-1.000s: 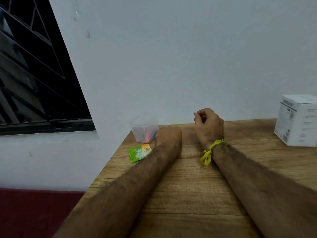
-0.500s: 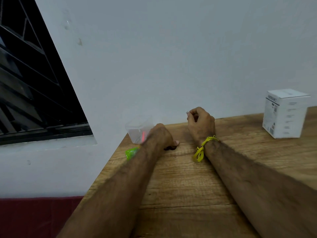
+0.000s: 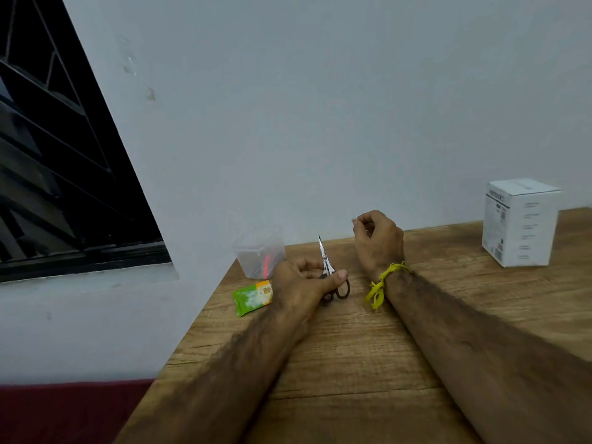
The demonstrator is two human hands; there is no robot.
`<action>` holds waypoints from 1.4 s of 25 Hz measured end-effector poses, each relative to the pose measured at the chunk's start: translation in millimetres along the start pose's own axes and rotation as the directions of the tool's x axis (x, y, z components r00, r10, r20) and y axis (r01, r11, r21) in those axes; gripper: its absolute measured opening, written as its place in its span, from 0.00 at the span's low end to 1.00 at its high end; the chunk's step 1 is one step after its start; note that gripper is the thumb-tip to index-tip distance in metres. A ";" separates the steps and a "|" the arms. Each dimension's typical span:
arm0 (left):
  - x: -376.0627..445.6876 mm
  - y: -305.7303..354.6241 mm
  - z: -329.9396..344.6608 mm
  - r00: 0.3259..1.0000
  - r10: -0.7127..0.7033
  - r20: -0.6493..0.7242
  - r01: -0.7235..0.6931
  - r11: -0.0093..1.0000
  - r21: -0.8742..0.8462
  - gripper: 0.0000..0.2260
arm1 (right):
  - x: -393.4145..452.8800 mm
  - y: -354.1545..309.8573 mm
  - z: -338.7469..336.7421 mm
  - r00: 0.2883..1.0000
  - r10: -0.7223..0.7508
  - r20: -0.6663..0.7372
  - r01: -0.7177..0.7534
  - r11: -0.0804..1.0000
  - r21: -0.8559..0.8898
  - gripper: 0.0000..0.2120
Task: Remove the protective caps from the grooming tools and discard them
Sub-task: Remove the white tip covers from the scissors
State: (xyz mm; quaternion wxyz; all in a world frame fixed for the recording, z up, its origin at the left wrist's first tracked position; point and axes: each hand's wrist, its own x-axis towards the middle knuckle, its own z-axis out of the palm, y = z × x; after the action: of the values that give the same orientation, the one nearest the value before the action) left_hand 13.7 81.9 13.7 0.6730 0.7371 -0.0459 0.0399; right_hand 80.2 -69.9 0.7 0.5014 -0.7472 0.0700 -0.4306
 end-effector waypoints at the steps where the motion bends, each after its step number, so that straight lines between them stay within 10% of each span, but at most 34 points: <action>1: 1.0 -4.1 -0.8 1.000 -0.012 -0.007 0.012 1.000 -0.012 0.16 | -2.0 -1.8 -1.0 1.000 -0.027 0.010 0.027 1.000 -0.010 0.05; 25: 14.3 -12.1 -7.4 0.983 0.044 0.177 -0.049 0.999 0.022 0.08 | -38.8 -18.3 -45.0 0.977 -0.101 0.187 0.076 0.988 0.136 0.03; 35: 8.4 -12.1 -10.6 0.935 0.149 0.322 -0.152 0.988 -0.014 0.10 | -37.1 -15.2 -44.5 0.749 -0.614 0.250 0.641 0.766 -0.040 0.02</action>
State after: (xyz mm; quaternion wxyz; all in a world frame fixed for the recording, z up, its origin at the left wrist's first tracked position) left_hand 23.6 93.4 3.7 0.6475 0.7317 -0.2111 -0.0292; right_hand 20.4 -73.2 -2.6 0.2848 -0.7999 -0.2153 -0.4825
